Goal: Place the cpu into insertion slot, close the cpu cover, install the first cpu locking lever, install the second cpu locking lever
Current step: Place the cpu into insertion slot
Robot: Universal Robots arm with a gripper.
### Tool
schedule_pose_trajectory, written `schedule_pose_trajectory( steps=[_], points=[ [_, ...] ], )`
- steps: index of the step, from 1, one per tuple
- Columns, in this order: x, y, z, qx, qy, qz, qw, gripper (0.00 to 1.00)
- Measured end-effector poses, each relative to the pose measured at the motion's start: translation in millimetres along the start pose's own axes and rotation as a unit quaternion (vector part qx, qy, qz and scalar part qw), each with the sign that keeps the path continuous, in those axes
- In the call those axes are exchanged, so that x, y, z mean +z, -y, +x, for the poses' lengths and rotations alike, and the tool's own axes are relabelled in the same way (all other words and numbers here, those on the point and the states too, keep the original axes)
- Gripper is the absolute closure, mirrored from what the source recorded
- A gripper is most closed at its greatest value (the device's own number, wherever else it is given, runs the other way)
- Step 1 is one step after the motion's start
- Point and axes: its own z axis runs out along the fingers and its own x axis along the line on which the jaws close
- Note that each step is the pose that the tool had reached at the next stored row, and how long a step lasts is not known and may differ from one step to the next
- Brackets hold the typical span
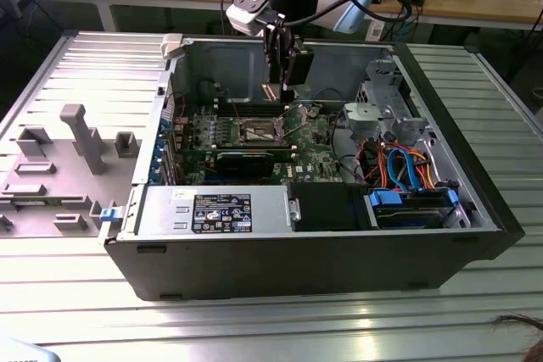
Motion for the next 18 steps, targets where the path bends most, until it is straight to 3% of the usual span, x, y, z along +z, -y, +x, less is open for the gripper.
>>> schedule_pose_trajectory(
  steps=[18],
  points=[
    [0.3, 0.0, 0.0, 0.009, -0.0001, 0.0010, 0.99996, 0.45]
  ],
)
